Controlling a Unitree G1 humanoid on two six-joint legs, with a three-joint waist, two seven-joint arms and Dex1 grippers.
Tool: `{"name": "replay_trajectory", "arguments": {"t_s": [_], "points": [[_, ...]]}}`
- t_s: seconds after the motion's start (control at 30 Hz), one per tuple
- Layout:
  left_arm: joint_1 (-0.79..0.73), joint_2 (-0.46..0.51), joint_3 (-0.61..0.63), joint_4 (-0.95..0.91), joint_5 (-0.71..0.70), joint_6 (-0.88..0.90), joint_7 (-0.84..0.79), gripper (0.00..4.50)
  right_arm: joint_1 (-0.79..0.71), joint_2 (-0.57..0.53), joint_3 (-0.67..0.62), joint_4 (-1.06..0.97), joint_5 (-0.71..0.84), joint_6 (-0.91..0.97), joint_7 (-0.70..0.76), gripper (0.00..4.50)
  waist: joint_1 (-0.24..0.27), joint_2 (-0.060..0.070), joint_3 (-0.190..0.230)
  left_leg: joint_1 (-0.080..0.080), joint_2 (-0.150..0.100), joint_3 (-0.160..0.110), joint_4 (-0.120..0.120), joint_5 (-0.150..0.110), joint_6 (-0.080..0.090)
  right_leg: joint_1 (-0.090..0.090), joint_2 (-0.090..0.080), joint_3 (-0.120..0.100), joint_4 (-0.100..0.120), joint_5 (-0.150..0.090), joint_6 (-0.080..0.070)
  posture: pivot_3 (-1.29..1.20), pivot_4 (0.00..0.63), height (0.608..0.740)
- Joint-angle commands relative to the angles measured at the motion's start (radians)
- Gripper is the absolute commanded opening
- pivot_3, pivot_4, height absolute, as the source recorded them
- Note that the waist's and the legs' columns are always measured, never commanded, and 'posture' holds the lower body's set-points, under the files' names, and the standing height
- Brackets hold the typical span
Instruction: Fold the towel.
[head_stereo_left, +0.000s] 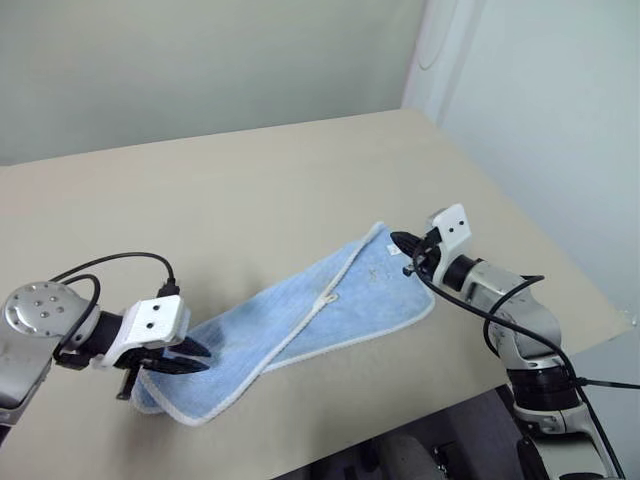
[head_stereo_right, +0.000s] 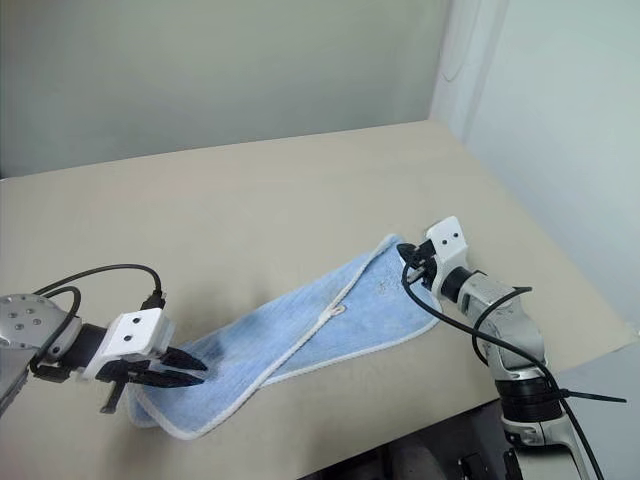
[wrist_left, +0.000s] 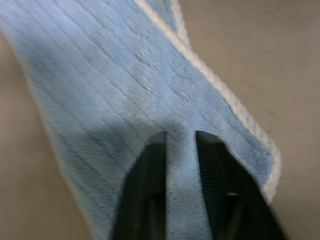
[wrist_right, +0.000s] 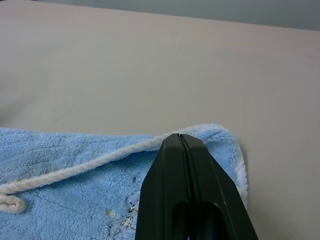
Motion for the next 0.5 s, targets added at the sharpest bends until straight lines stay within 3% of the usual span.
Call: {"name": "replay_trajectory", "arguments": {"t_s": [0.03, 0.23, 0.33, 0.5], "points": [[-0.021, 0.004, 0.017, 0.006, -0.029, 0.031, -0.002, 0.92, -0.057, -0.050, 0.013, 0.071, -0.028, -0.058, 0.058, 0.00, -0.001, 0.000, 0.000, 0.000, 0.000, 0.000, 0.000, 0.000, -0.001, 0.000, 0.000, 0.000, 0.000, 0.000, 0.000, 0.00, 0.150, 0.740], [0.025, -0.001, 0.040, -0.028, -0.045, 0.046, 0.014, 0.92, -0.187, -0.109, 0.076, 0.303, -0.087, -0.162, 0.184, 0.00, -0.007, -0.003, -0.002, -0.001, 0.000, 0.000, -0.001, -0.001, -0.002, -0.002, 0.000, 0.000, 0.000, 0.000, 0.000, 0.00, 0.150, 0.740], [0.049, -0.009, 0.047, -0.041, -0.044, 0.048, 0.025, 0.96, -0.231, -0.117, 0.101, 0.384, -0.101, -0.201, 0.246, 0.59, -0.008, -0.003, -0.003, 0.000, 0.000, 0.000, -0.004, 0.001, 0.001, -0.003, 0.000, 0.000, 0.000, 0.001, -0.002, 0.00, 0.150, 0.740], [0.086, -0.012, 0.061, -0.066, -0.049, 0.053, 0.034, 0.96, -0.292, -0.123, 0.121, 0.477, -0.147, -0.263, 0.270, 2.29, -0.008, -0.004, -0.003, 0.001, 0.000, 0.000, -0.009, 0.004, 0.002, -0.003, 0.000, 0.000, 0.000, 0.002, -0.004, 0.00, 0.150, 0.740]]}}
